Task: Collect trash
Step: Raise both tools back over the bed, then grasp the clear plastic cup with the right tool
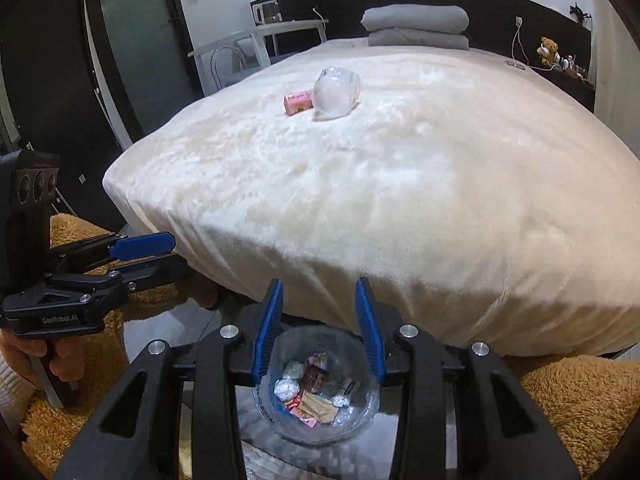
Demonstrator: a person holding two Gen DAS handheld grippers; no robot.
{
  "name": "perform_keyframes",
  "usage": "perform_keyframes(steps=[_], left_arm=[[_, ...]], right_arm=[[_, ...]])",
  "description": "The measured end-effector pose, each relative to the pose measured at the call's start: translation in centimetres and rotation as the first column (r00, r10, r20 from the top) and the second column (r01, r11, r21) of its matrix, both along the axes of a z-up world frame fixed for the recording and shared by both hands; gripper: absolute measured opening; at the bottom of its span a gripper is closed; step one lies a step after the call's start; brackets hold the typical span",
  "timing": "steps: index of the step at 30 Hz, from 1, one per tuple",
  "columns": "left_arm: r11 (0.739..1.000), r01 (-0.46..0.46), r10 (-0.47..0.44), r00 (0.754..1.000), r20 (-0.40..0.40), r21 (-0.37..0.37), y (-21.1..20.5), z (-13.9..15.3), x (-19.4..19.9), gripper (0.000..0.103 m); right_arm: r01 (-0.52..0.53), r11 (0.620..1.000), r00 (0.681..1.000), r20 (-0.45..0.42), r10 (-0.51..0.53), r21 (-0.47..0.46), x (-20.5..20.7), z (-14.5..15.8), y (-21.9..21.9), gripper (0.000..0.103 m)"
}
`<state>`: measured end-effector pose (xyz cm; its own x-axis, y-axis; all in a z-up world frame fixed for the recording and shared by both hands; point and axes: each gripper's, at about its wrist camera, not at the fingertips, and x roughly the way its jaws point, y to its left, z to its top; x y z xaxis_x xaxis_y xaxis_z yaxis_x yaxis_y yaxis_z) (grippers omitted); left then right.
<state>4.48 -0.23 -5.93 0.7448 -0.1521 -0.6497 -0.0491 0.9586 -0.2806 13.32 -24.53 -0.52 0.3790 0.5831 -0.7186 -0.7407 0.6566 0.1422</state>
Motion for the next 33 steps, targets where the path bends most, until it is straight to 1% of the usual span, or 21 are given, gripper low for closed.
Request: perform_keyframes(steps=[3, 7, 11, 13, 15, 19, 20, 21, 22, 23, 24, 25, 26, 29, 30, 31, 33], left_arm=[[1.0, -0.013, 0.013, 0.999, 0.037, 0.003, 0.8, 1.3, 0.2, 0.057], [0.999, -0.038, 0.038, 0.997, 0.068, 0.004, 2.6, 2.8, 1.4, 0.057], [0.998, -0.061, 0.062, 0.995, 0.083, -0.019, 4.6, 3.9, 3.0, 0.057], [0.997, -0.07, 0.071, 0.993, 0.094, -0.013, 5.4, 4.4, 3.8, 0.057], [0.997, -0.079, 0.08, 0.991, 0.104, -0.013, 6.4, 5.0, 4.7, 0.057], [0.996, -0.093, 0.093, 0.989, 0.114, -0.002, 8.3, 5.6, 6.4, 0.058], [0.995, -0.097, 0.096, 0.989, 0.113, 0.003, 8.8, 5.7, 7.0, 0.058], [0.995, -0.101, 0.1, 0.989, 0.113, 0.007, 9.3, 5.7, 7.5, 0.058], [0.994, -0.105, 0.103, 0.988, 0.113, 0.01, 9.8, 5.8, 7.9, 0.058], [0.994, -0.109, 0.107, 0.988, 0.109, 0.012, 10.3, 5.8, 8.4, 0.058], [0.993, -0.114, 0.112, 0.988, 0.106, 0.013, 10.8, 5.8, 8.9, 0.063], [0.992, -0.122, 0.12, 0.987, 0.109, 0.013, 11.3, 5.9, 9.3, 0.071], [0.992, -0.126, 0.124, 0.986, 0.112, 0.01, 11.8, 5.9, 9.6, 0.073], [0.991, -0.135, 0.133, 0.985, 0.114, 0.009, 13.2, 6.1, 10.8, 0.074], [0.99, -0.14, 0.138, 0.984, 0.116, 0.007, 13.7, 6.2, 11.2, 0.077], [0.99, -0.141, 0.14, 0.983, 0.119, 0.001, 14.1, 6.3, 11.6, 0.082], [0.99, -0.143, 0.143, 0.982, 0.124, -0.005, 14.9, 6.3, 12.1, 0.089]], right_arm=[[0.007, 1.0, 1.0, 0.03, -0.008, 0.027, 1.0, 1.1, 0.3, 0.038], [0.003, 0.999, 0.998, 0.063, -0.006, 0.046, 2.9, 2.4, 1.1, 0.039], [-0.006, 0.998, 0.998, 0.056, 0.002, 0.064, 5.4, 3.1, 2.5, 0.041], [-0.012, 0.997, 0.998, 0.057, 0.008, 0.072, 6.6, 3.3, 3.5, 0.045], [-0.019, 0.997, 0.998, 0.063, 0.014, 0.073, 7.7, 3.6, 4.5, 0.045], [-0.017, 0.996, 0.999, 0.042, 0.013, 0.091, 10.4, 3.6, 6.6, 0.05], [-0.012, 0.995, 0.999, 0.033, 0.009, 0.096, 11.0, 3.5, 7.0, 0.052], [-0.005, 0.994, 1.0, 0.019, 0.003, 0.105, 11.8, 3.5, 7.5, 0.06], [0.003, 0.993, 1.0, -0.002, -0.003, 0.119, 12.5, 3.4, 7.9, 0.063], [0.01, 0.991, 1.0, -0.022, -0.007, 0.133, 13.3, 3.4, 8.2, 0.064], [0.016, 0.99, 0.999, -0.039, -0.011, 0.141, 13.9, 3.3, 8.6, 0.07], [0.023, 0.989, 0.999, -0.052, -0.016, 0.147, 14.6, 3.2, 9.1, 0.081], [0.031, 0.987, 0.998, -0.06, -0.022, 0.155, 15.1, 3.2, 9.5, 0.085], [0.037, 0.984, 0.995, -0.099, -0.02, 0.173, 16.9, 2.9, 11.2, 0.091], [0.036, 0.984, 0.994, -0.111, -0.016, 0.175, 17.5, 2.8, 11.9, 0.096], [0.04, 0.982, 0.993, -0.119, -0.018, 0.182, 18.1, 2.6, 12.6, 0.097], [0.052, 0.981, 0.99, -0.141, -0.026, 0.186, 19.2, 2.2, 13.7, 0.097]])
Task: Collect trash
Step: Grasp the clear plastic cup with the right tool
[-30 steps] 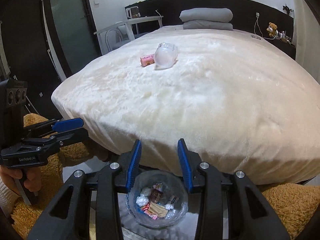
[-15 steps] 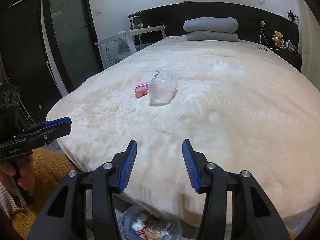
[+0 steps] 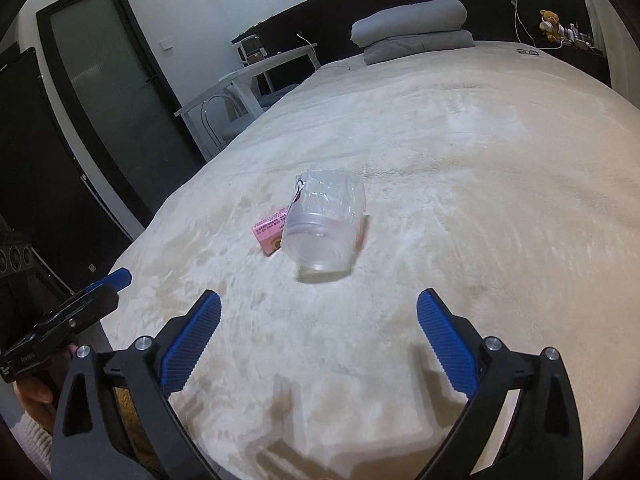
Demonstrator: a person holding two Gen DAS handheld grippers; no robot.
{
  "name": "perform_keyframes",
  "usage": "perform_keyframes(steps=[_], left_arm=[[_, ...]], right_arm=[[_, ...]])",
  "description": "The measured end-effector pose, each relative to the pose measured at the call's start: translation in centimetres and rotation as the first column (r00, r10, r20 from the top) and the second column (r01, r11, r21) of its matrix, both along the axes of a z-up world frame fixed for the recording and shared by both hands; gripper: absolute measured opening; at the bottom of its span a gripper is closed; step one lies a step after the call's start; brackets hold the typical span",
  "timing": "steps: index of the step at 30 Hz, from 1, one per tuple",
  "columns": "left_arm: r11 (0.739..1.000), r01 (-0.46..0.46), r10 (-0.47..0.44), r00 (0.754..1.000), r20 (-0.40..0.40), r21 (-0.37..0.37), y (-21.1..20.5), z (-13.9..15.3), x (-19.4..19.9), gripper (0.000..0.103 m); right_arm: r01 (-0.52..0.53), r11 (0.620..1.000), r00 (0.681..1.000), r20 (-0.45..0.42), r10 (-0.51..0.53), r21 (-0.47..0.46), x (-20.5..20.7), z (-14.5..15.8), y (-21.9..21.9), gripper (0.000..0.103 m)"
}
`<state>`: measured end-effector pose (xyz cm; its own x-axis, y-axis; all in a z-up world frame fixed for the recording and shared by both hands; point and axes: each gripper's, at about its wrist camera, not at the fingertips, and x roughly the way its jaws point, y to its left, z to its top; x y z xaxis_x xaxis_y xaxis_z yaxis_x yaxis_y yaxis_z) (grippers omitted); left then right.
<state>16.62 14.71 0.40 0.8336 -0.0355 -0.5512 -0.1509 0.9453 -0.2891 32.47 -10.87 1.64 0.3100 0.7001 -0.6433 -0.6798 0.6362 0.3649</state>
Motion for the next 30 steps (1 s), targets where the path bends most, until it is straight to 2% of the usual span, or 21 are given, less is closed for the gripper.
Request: perform_keyframes(steps=[2, 13, 18, 20, 21, 22, 24, 30], left_arm=[[1.0, -0.004, 0.004, 1.0, 0.003, 0.012, 0.6, 0.0, 0.6, 0.096], [0.995, -0.018, 0.019, 1.0, -0.007, 0.095, 3.6, -0.4, 3.8, 0.096], [0.994, -0.039, 0.043, 0.998, -0.037, 0.099, 5.2, -1.4, 5.0, 0.096], [0.994, -0.04, 0.044, 0.998, -0.043, 0.101, 5.6, -1.7, 5.3, 0.096], [0.994, -0.038, 0.043, 0.998, -0.046, 0.104, 5.8, -1.9, 5.5, 0.096], [0.994, -0.037, 0.043, 0.998, -0.051, 0.108, 5.9, -2.0, 5.7, 0.096], [0.993, -0.042, 0.049, 0.997, -0.057, 0.113, 6.1, -2.3, 6.0, 0.096], [0.991, -0.058, 0.068, 0.994, -0.082, 0.117, 6.4, -2.9, 6.6, 0.096]], right_arm=[[0.005, 1.0, 1.0, -0.026, -0.004, 0.006, 1.1, -0.4, 1.0, 0.098], [0.003, 1.0, 0.998, -0.064, -0.004, -0.007, 5.4, -2.5, 6.3, 0.098], [0.009, 1.0, 0.997, -0.079, -0.01, -0.004, 6.6, -3.2, 7.4, 0.097], [0.009, 1.0, 0.996, -0.09, -0.008, 0.005, 7.0, -3.4, 7.5, 0.093], [0.003, 1.0, 0.995, -0.096, -0.003, 0.005, 7.1, -3.4, 7.8, 0.086], [-0.004, 1.0, 0.995, -0.097, 0.004, -0.002, 7.2, -3.4, 8.1, 0.071], [-0.015, 0.999, 0.997, -0.079, 0.012, -0.04, 7.1, -3.5, 8.7, 0.068], [-0.046, 0.998, 0.998, -0.046, 0.045, -0.034, 6.1, -2.7, 8.8, 0.067]])
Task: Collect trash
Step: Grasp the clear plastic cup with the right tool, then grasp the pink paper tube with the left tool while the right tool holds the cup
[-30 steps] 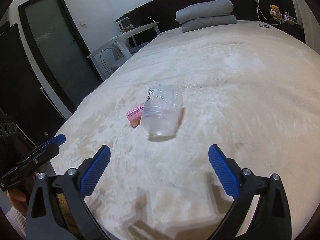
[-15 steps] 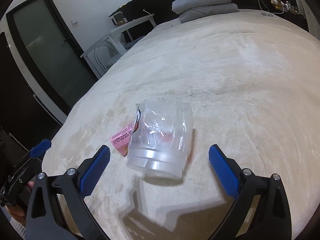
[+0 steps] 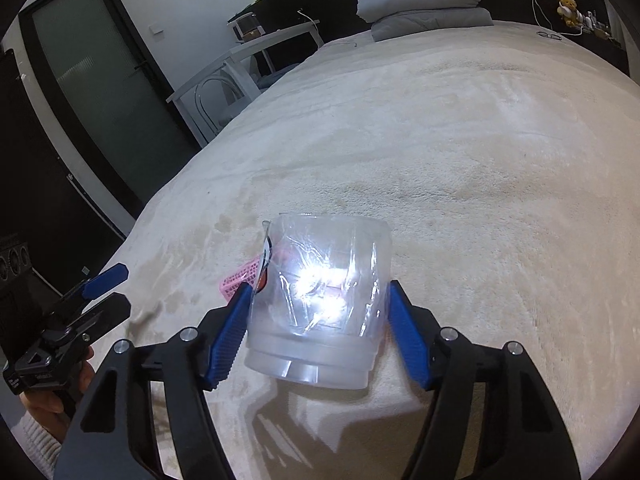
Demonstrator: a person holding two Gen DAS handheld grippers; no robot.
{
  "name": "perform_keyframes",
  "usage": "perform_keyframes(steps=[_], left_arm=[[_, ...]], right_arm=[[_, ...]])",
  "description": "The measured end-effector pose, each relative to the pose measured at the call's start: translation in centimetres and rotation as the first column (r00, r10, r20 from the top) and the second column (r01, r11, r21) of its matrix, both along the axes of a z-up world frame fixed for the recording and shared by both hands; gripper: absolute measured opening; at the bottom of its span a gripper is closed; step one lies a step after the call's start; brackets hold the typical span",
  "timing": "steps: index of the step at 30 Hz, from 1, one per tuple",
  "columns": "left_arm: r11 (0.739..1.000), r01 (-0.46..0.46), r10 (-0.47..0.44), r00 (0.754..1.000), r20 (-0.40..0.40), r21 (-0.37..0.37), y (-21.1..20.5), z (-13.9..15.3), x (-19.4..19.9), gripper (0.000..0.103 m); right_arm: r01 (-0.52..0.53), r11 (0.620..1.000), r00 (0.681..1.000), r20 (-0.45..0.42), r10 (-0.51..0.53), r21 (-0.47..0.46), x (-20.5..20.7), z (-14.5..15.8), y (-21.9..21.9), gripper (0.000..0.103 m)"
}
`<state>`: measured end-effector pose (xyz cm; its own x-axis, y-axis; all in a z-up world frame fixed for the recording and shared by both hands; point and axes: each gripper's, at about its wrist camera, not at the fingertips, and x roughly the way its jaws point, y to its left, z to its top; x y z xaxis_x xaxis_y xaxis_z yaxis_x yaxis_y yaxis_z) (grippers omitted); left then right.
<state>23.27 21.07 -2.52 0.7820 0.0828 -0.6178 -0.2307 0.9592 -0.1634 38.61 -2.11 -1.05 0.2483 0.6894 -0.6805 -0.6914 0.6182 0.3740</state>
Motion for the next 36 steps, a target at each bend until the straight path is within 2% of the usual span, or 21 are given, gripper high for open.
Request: perform_keyframes(steps=[10, 18, 23, 29, 31, 33, 35, 36], left_arm=[[1.0, 0.013, -0.012, 1.0, 0.019, -0.028, -0.3, -0.1, 1.1, 0.096], [0.997, 0.061, -0.06, 0.998, 0.027, -0.053, -0.9, -1.0, 3.8, 0.096], [0.994, 0.082, -0.082, 0.997, -0.005, -0.066, -1.3, -2.4, 6.2, 0.088], [0.99, 0.131, -0.134, 0.99, -0.049, -0.06, -3.2, -3.8, 8.6, 0.074], [0.989, 0.144, -0.146, 0.987, -0.069, -0.039, -4.0, -4.1, 9.2, 0.063], [0.99, 0.14, -0.141, 0.984, -0.105, -0.013, -4.6, -4.6, 9.7, 0.058], [0.99, 0.138, -0.136, 0.983, -0.125, 0.009, -4.8, -5.0, 10.0, 0.041], [0.991, 0.129, -0.126, 0.984, -0.129, 0.018, -4.8, -5.1, 10.1, 0.038]], right_arm=[[0.011, 0.999, 1.0, 0.002, -0.012, 0.051, -0.3, 2.0, -2.5, 0.067], [0.04, 0.997, 0.999, -0.012, -0.04, 0.071, -0.7, 3.2, -5.9, 0.067], [0.038, 0.997, 0.999, 0.004, -0.038, 0.065, -1.2, 3.8, -7.4, 0.067], [0.046, 0.997, 0.999, 0.003, -0.046, 0.068, -1.3, 4.2, -9.3, 0.067], [0.043, 0.997, 0.999, 0.007, -0.044, 0.059, -1.4, 4.2, -9.8, 0.067], [0.042, 0.998, 0.999, 0.012, -0.043, 0.054, -1.4, 4.2, -10.3, 0.067], [0.045, 0.998, 0.999, 0.016, -0.046, 0.053, -1.5, 4.3, -10.7, 0.067], [0.047, 0.997, 0.999, 0.017, -0.048, 0.055, -1.5, 4.3, -10.9, 0.067]])
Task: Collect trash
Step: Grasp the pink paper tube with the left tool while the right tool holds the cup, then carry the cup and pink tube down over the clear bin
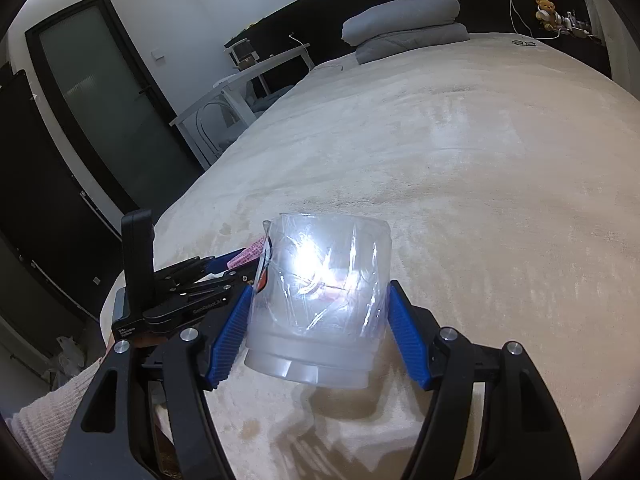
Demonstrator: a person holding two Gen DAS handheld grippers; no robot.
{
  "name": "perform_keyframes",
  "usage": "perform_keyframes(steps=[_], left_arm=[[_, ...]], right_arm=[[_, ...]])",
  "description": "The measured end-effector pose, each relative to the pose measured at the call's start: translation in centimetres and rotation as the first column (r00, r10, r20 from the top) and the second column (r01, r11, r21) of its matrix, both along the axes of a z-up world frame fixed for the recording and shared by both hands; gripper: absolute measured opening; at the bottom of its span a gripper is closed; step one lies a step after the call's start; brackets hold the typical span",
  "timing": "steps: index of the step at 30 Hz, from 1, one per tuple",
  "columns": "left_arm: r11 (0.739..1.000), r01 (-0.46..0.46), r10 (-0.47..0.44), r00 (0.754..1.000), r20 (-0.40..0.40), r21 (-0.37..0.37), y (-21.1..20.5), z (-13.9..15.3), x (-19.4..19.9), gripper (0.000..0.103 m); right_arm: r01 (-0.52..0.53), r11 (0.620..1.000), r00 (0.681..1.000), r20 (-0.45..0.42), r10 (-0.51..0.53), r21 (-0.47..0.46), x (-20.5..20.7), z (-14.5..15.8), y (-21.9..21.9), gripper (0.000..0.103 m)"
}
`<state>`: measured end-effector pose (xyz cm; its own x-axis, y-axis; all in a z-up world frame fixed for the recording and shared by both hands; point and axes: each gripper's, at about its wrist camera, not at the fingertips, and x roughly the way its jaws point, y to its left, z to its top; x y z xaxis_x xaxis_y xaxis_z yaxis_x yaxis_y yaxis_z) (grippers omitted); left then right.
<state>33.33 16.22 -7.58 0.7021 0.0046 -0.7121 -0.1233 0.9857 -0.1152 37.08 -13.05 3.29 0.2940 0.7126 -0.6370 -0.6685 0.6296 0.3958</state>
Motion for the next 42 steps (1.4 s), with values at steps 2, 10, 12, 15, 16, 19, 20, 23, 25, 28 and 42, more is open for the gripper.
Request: perform_keyframes(steps=[2, 10, 12, 15, 16, 19, 20, 23, 25, 28, 42], left_arm=[[1.0, -0.01, 0.01, 1.0, 0.012, 0.0, 0.1, 0.2, -0.1, 0.034], [1.0, -0.012, 0.012, 1.0, 0.021, 0.018, -0.3, 0.6, -0.8, 0.03], [1.0, -0.013, 0.012, 1.0, 0.026, 0.021, -0.4, 0.7, -0.9, 0.029], [1.0, -0.011, 0.01, 0.999, 0.035, 0.023, -0.6, 0.9, -1.0, 0.029], [1.0, -0.01, 0.009, 0.999, 0.039, 0.023, -0.6, 1.0, -1.1, 0.029], [1.0, -0.006, 0.005, 0.999, 0.05, 0.028, -0.9, 1.4, -1.2, 0.028], [1.0, -0.005, 0.004, 0.999, 0.053, 0.028, -1.0, 1.5, -1.3, 0.028], [1.0, -0.004, 0.003, 0.998, 0.068, 0.027, -1.3, 1.9, -2.0, 0.028], [1.0, -0.002, 0.0, 0.997, 0.08, 0.026, -1.5, 2.3, -2.4, 0.028], [1.0, 0.002, -0.004, 0.995, 0.103, 0.018, -2.0, 3.1, -3.3, 0.028], [0.999, 0.017, -0.008, 0.97, 0.243, -0.035, -5.4, 7.2, -10.4, 0.028]], right_arm=[[0.004, 1.0, 1.0, 0.002, -0.004, 0.003, 0.1, 0.1, -0.3, 0.067], [0.019, 1.0, 1.0, 0.011, -0.019, 0.001, 0.0, 0.0, -0.9, 0.067], [0.02, 1.0, 1.0, 0.013, -0.02, -0.001, -0.1, 0.0, -1.0, 0.067], [0.022, 1.0, 1.0, 0.017, -0.022, -0.005, 0.0, 0.0, -1.0, 0.067], [0.023, 1.0, 1.0, 0.017, -0.023, -0.005, 0.0, 0.0, -1.0, 0.067], [0.03, 1.0, 0.999, 0.018, -0.03, -0.006, 0.1, -0.1, -1.1, 0.067], [0.033, 0.999, 0.999, 0.02, -0.032, -0.007, 0.0, -0.1, -1.2, 0.067], [0.041, 0.999, 0.999, 0.024, -0.04, -0.011, 0.0, -0.2, -1.3, 0.067], [0.046, 0.999, 0.999, 0.028, -0.045, -0.015, -0.1, -0.3, -1.4, 0.067], [0.053, 0.998, 0.998, 0.035, -0.052, -0.018, -0.4, -0.2, -1.7, 0.067], [0.094, 0.996, 0.992, 0.087, -0.093, -0.001, -4.0, 0.4, -4.9, 0.067]])
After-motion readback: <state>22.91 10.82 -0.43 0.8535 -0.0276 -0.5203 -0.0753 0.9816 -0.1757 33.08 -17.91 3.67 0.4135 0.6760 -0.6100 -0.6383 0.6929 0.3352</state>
